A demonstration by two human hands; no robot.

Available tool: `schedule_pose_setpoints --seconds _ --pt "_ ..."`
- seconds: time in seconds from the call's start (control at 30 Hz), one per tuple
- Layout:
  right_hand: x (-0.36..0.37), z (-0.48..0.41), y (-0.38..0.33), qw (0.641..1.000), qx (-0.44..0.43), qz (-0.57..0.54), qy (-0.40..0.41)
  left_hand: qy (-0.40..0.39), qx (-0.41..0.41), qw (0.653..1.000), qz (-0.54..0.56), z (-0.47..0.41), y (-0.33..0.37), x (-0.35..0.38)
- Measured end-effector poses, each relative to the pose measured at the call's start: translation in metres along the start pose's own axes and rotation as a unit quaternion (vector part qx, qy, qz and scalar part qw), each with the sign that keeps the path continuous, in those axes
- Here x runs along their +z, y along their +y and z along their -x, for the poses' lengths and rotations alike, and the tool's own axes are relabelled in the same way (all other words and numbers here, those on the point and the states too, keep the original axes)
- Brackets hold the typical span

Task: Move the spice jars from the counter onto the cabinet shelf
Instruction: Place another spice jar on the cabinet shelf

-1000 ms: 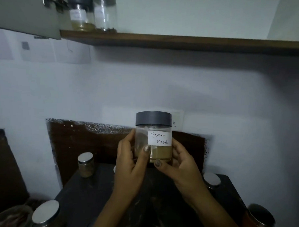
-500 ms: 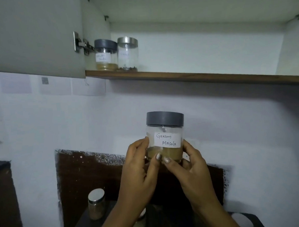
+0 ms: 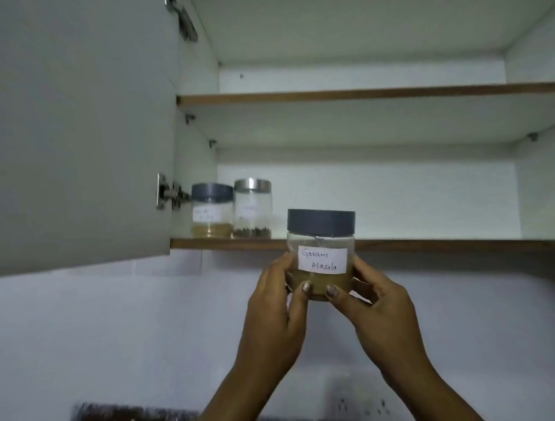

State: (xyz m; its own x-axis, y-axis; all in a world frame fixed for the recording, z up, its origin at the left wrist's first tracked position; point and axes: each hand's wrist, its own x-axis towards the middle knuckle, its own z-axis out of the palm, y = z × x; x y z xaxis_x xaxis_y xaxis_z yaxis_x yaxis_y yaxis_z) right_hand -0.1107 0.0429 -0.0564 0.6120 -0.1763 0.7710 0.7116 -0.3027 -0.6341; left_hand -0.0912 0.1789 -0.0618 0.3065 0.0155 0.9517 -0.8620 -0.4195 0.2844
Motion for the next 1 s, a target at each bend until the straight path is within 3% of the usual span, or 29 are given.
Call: schedule_pose_setpoints --seconds 0.2,0.43,0.77,1.0 --pt "0.018 -0.067 0.004 0.999 -0.032 0.020 0.008 0.014 0.010 1.000 0.017 -0.061 -0.034 0.016" --pt "0.042 -0.114 0.026 0.985 -0.062 0.160 0.023 0.041 0.024 0.998 -0.050 -0.102 -0.077 0.033" --pt "0.059 -0.143 0.048 0.927 -0.035 0.370 0.042 0.076 0.063 0.969 -0.228 -0.107 -0.099 0.049" --pt "0.063 -0.150 0.058 0.902 -0.052 0.425 0.057 0.070 0.072 0.960 -0.263 -0.106 -0.101 0.051"
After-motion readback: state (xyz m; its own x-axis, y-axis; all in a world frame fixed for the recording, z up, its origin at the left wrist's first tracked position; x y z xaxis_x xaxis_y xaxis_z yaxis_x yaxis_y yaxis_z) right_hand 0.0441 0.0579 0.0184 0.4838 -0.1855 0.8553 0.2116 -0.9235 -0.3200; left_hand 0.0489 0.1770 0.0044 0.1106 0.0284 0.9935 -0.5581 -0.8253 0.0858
